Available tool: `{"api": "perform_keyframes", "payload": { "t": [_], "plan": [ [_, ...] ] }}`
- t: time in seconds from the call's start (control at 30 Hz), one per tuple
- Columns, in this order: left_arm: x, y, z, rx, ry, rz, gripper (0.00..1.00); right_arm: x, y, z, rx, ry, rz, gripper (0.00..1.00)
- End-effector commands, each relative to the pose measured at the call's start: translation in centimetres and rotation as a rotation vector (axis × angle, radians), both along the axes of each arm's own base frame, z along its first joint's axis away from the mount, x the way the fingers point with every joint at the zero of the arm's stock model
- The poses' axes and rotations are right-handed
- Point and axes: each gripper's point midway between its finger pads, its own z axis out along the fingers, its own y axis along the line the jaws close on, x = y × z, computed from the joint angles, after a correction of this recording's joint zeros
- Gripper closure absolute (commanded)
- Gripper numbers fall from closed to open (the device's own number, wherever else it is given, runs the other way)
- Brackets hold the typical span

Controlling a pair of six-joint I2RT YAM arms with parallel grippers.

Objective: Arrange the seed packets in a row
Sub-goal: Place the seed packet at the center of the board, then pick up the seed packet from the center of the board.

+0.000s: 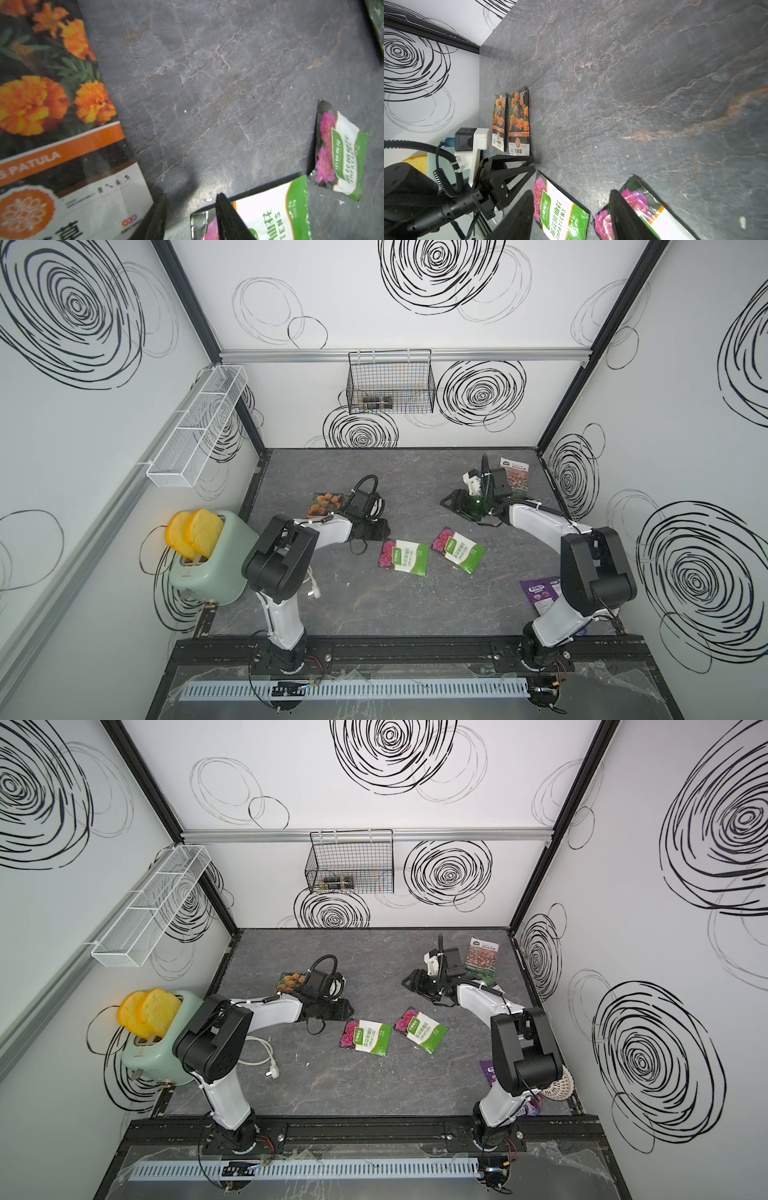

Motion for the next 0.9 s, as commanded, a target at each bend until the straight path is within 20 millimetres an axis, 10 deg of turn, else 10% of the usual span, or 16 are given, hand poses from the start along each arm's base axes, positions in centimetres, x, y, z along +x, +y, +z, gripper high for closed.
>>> {"api": "perform_keyframes", "payload": {
  "t": [0.0,0.37,0.57,0.87],
  "plan": [
    [-0.9,1.5,-1.0,0.042,0.029,0.016,0.56,-0.5,-0.1,1.0,0.005,-0.025,0.011,0.40],
    [-1.2,2.3,-1.0,0.048,0.031,0.024,0.56,-0.7,-0.1,0.9,0.012,-0.025,0.007,0.40],
    [-0.8,0.2,2.4,-0.001,-0.054,-0.023,0.55,-1.1,-0.2,1.4,0.009,-0.029,0.013,0.40],
    [-2.3,-3.6,5.7,-0.056,-0.096,-0.117,0.54,-6.5,1.2,-1.1,0.003,0.051,0.096,0.41]
  ]
}}
